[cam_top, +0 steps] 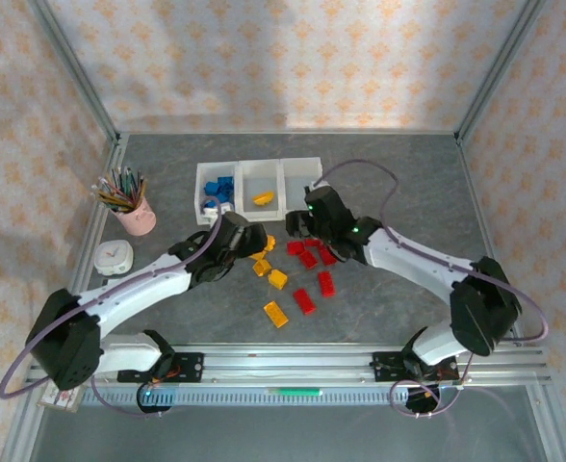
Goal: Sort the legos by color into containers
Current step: Pick up the lego from the center of the table.
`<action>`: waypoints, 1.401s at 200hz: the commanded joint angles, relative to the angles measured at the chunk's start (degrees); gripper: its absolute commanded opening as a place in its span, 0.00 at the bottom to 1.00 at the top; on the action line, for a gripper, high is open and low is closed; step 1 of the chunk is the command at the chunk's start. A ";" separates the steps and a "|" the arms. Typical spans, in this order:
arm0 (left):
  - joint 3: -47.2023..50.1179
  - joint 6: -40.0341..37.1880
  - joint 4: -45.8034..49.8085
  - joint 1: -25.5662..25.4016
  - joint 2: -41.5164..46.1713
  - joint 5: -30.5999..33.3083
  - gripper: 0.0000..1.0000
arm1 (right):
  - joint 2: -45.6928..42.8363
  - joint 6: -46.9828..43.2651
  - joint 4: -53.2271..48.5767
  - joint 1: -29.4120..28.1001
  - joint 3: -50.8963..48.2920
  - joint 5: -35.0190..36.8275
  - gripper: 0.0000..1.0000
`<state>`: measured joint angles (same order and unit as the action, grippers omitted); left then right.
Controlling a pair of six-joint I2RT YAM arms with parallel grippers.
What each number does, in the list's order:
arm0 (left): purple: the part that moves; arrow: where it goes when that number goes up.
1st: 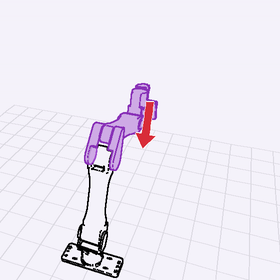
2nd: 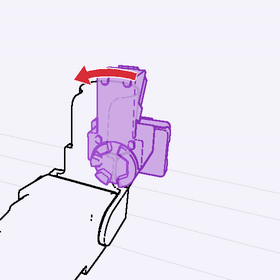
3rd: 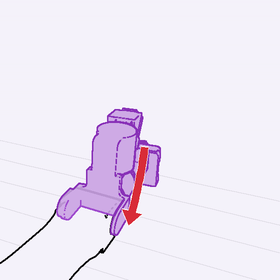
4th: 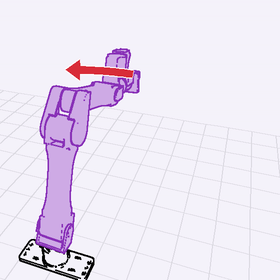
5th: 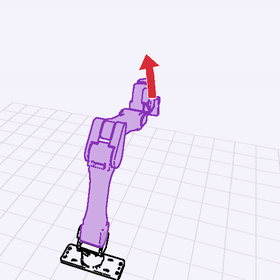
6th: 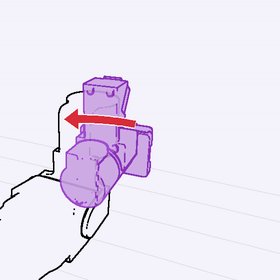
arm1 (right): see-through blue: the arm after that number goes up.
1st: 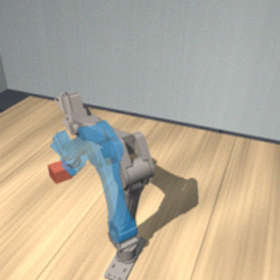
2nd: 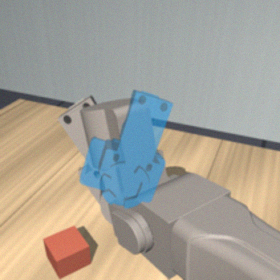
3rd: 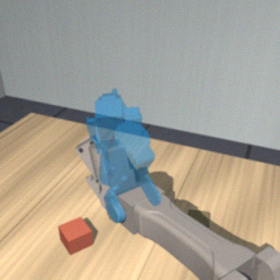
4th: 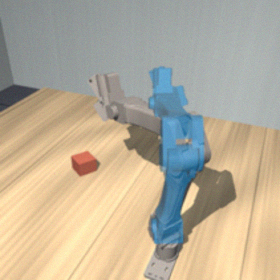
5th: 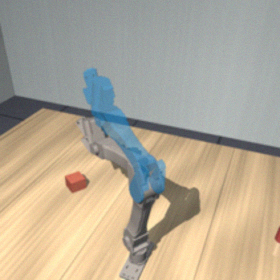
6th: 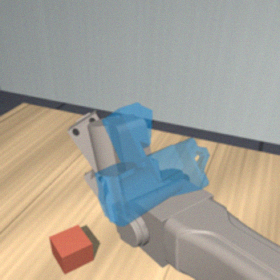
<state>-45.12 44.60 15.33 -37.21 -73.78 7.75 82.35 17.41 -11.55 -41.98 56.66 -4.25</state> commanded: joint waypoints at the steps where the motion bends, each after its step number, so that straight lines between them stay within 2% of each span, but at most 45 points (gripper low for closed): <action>1: -3.69 -3.40 0.95 -1.05 -3.90 -1.18 0.98 | -4.39 1.94 0.99 0.58 -5.64 -4.46 0.69; 43: -9.74 -7.16 2.27 -1.37 -14.12 -1.02 0.94 | -7.63 3.59 4.99 0.76 -13.42 -11.22 0.80; 122: -20.63 -12.20 5.10 -1.15 -29.59 1.60 0.84 | -9.24 6.00 8.39 0.84 -17.66 -12.99 0.90; 164: -22.65 -11.69 5.49 -0.76 -34.23 1.74 0.73 | -9.57 5.88 8.21 0.88 -17.81 -12.88 0.91; 207: -21.58 -11.33 4.55 -0.74 -34.66 0.16 0.53 | -9.66 5.36 8.21 0.88 -17.69 -12.36 0.92; 239: -20.45 -9.56 4.43 -0.76 -32.06 -0.11 0.43 | -9.88 4.92 8.22 0.93 -16.66 -12.50 0.93; 280: -21.30 -8.65 6.03 -0.71 -25.60 1.94 0.41 | -11.31 4.52 7.09 1.67 -13.92 -12.02 0.97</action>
<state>-65.84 34.65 19.09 -38.26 -104.75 7.53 73.49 22.50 -4.25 -41.28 39.55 -17.19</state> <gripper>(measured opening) 0.443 0.957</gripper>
